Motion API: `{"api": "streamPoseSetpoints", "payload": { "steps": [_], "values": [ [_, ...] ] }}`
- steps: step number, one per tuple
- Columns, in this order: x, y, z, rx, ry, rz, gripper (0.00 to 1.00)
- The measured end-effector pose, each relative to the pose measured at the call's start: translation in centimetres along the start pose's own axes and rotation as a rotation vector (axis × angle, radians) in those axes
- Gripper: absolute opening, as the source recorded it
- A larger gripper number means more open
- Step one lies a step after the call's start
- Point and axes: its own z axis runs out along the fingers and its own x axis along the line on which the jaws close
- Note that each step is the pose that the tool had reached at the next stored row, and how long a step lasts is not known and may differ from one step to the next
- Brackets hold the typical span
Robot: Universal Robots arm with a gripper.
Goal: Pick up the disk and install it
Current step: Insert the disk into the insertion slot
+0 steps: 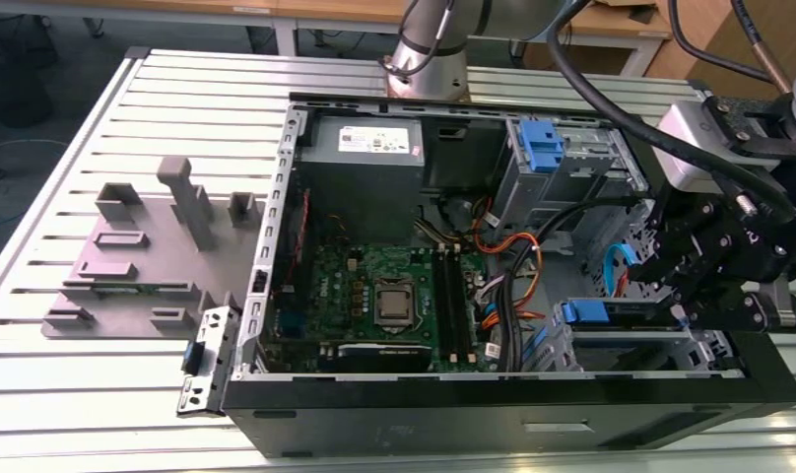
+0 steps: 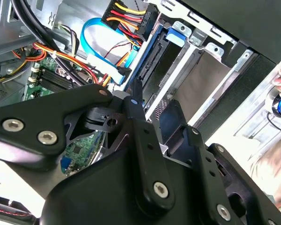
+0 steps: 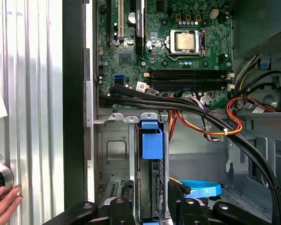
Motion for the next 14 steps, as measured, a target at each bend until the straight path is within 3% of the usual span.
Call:
{"api": "streamPoseSetpoints", "payload": {
  "steps": [2, 4, 14],
  "values": [
    [0.01, 0.02, 0.03, 0.0032, -0.0075, 0.000, 0.42],
    [0.00, 0.06, 0.02, 0.0147, -0.0133, -0.002, 0.42],
    [-0.24, 0.07, 0.03, 0.0160, -0.0139, -0.003, 0.42]
  ]
}}
